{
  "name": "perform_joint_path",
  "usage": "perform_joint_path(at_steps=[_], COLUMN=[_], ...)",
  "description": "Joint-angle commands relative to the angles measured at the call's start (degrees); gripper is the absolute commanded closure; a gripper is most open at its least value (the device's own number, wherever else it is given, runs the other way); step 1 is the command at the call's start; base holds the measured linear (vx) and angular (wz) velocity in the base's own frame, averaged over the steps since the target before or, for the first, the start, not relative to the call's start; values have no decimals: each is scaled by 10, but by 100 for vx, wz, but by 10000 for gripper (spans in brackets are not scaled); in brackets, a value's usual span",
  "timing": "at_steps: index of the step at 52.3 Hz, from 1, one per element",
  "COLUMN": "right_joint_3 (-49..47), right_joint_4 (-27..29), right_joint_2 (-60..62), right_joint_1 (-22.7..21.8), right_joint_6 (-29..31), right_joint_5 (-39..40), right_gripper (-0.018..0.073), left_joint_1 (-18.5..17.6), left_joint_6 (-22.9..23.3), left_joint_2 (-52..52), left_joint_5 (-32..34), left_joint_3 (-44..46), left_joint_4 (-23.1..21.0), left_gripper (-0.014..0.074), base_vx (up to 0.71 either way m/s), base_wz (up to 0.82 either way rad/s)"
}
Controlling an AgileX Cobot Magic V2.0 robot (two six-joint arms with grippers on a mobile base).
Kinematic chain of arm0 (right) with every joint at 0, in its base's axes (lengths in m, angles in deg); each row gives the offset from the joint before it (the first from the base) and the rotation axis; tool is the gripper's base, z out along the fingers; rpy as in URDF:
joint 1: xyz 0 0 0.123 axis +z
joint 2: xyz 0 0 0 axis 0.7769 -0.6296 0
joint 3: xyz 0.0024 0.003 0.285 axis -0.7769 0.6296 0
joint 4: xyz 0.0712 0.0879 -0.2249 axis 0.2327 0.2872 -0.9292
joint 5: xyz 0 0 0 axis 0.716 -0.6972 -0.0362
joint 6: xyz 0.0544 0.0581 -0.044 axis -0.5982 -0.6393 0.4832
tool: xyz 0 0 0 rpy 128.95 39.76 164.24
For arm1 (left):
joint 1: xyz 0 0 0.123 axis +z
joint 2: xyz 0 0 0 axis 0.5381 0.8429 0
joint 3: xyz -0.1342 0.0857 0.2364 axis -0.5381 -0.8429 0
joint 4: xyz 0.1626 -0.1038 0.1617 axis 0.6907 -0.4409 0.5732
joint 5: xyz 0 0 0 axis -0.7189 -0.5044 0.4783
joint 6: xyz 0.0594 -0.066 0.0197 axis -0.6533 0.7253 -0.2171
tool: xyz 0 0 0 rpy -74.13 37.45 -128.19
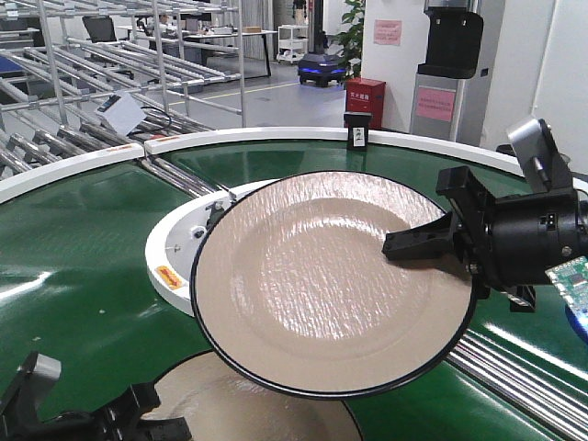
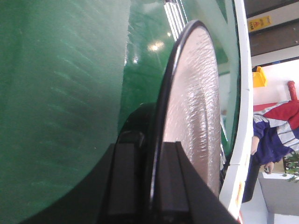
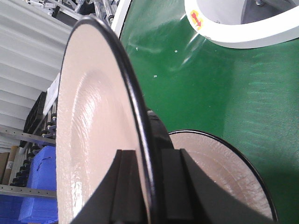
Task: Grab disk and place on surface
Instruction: 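Hold the lifted plate upright between both grippers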
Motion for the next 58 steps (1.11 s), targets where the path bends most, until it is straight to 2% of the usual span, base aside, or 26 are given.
perform_joint_path(at_steps=[1,58], right_joint_3=[-24,-24], right_joint_4=[68,68], right_joint_2=[20,20], right_joint_1=[-2,-2], right_joint_6=[2,2], right_joint_5=[26,26], right_gripper=[567,567], left_joint_1=[-3,-3], left_joint_6=[8,8], left_joint_2=[-16,-16], left_joint_5=[-27,-25], left_joint_3=[21,21], left_joint_4=[-63,-63], left_gripper=[595,595], base_vx=[0,-1], base_wz=[0,1])
